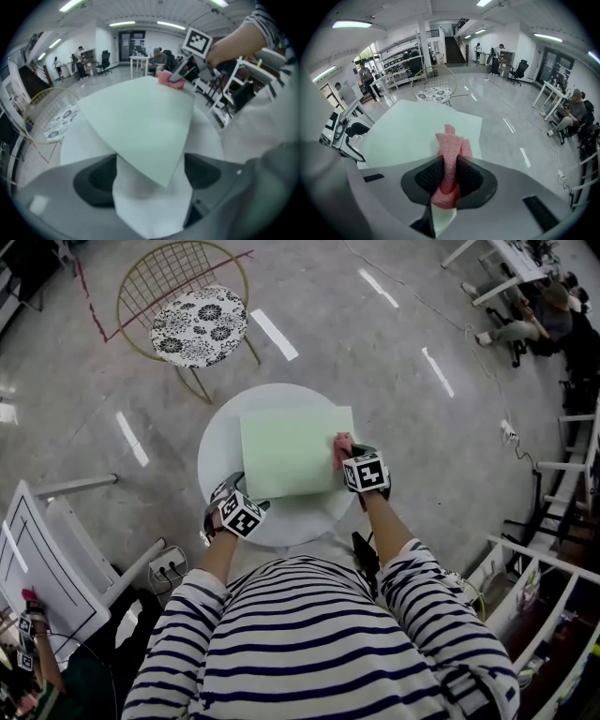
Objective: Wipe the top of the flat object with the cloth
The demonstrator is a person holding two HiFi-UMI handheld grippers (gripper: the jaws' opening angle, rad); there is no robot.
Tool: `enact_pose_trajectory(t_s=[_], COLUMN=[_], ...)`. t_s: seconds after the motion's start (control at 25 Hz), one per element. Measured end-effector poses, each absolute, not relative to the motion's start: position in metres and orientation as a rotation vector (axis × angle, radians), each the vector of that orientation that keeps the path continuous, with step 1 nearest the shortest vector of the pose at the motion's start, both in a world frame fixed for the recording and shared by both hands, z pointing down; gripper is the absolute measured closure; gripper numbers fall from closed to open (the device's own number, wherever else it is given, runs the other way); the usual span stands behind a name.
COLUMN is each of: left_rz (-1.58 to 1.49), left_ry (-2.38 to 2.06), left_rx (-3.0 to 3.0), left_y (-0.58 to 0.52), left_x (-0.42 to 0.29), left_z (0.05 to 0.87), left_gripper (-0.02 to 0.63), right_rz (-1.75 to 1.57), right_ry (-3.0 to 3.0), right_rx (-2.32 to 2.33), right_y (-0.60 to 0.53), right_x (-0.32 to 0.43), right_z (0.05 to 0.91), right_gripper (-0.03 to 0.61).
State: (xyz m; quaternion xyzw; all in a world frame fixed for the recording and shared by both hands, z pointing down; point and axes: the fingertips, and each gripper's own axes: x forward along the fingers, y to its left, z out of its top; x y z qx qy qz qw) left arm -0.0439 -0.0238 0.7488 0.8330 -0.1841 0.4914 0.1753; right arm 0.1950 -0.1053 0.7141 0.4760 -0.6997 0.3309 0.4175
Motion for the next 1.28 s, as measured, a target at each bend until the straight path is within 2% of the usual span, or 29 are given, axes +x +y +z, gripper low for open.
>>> enact_pose_trajectory(t_s=[0.24, 0.56, 1.28], left_rz=[1.399, 1.389, 1.323], left_ry=[-0.525, -0.53, -0.557], left_rx=[2.356, 2.359, 2.372], left_y=[-0.021, -0.021, -0.014], left_x=[-0.045, -0.044, -0.055], left_z=[0.75, 0.749, 0.737], left_gripper=[0.158, 0.158, 0.158], right_rz=[0.847, 0.897, 0.856], right_ry=[-1.692, -1.685, -1.855], right_rx=[1.262, 1.278, 1.143], right_y=[-0.079, -0.045, -0.063], right_x=[0.217, 0.207, 0.091], right_z=[0.709, 0.709, 0.706], right_gripper=[0.522, 0.522, 0.522])
